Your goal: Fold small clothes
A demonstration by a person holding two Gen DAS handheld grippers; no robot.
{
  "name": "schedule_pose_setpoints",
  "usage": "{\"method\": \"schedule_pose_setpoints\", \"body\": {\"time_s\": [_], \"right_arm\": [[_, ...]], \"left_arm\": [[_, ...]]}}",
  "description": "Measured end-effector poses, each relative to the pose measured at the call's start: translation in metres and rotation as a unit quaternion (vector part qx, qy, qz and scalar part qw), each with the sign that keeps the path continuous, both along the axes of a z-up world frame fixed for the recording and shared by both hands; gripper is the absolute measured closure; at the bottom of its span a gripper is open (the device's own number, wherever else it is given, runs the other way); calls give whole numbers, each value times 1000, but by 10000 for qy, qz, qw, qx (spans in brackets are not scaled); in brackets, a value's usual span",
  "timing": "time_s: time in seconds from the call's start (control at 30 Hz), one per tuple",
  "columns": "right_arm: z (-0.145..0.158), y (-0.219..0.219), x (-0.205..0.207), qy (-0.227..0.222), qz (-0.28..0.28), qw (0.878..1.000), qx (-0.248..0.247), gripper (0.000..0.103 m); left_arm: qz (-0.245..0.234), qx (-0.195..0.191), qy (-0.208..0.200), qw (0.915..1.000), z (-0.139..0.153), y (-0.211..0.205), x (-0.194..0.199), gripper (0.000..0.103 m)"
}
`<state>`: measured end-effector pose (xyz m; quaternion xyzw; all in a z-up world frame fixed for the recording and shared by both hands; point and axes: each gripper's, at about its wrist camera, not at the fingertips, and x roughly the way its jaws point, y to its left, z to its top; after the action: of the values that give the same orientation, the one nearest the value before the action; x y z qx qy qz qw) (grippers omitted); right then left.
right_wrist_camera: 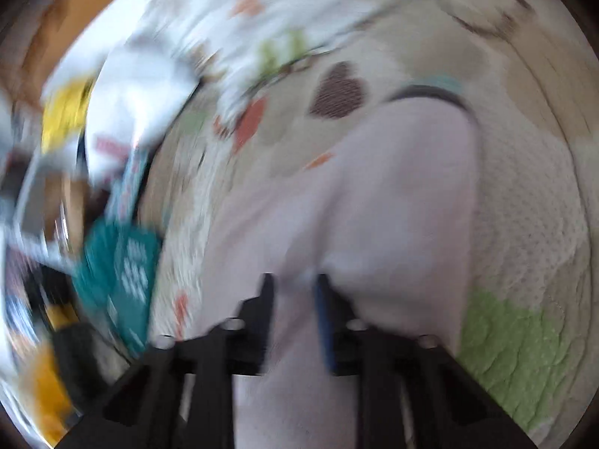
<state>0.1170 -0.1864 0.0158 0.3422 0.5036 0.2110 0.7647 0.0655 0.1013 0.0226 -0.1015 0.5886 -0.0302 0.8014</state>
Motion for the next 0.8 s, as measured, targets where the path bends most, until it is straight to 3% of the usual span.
{"method": "schedule_pose_setpoints", "body": {"time_s": [0.07,0.17,0.27,0.37,0.43,0.5,0.67,0.73,0.8], "right_arm": [[6,-6,5,79,-205,9998,9,84],[29,6,9,-228,-41,9991,-350,80],[40,31,16,-319,230,9992,-117,80],[31,65,33,-173,506,9981,-292,79],[8,89,49,240,787,9964,-180,75],[3,96,53,266,617,9970,-376,75],[31,96,21,-99,1009,9935,520,73],[37,94,-8,-175,1176,9917,495,73],[30,98,-39,-248,1385,9900,141,72]], "left_arm": [[5,-67,31,10000,2,1,2,66],[239,-513,-155,9983,17,18,0,65],[745,-810,-449,9929,31,44,-3,60],[1079,-914,-540,9885,35,62,-4,59],[1150,-1007,-493,9870,32,70,-3,59],[1156,-1051,-429,9868,30,72,-1,59],[1241,-1133,-477,9846,31,76,-4,58],[1348,-1207,-513,9822,33,80,-7,57],[1414,-1229,-549,9808,34,81,-8,57]]}}
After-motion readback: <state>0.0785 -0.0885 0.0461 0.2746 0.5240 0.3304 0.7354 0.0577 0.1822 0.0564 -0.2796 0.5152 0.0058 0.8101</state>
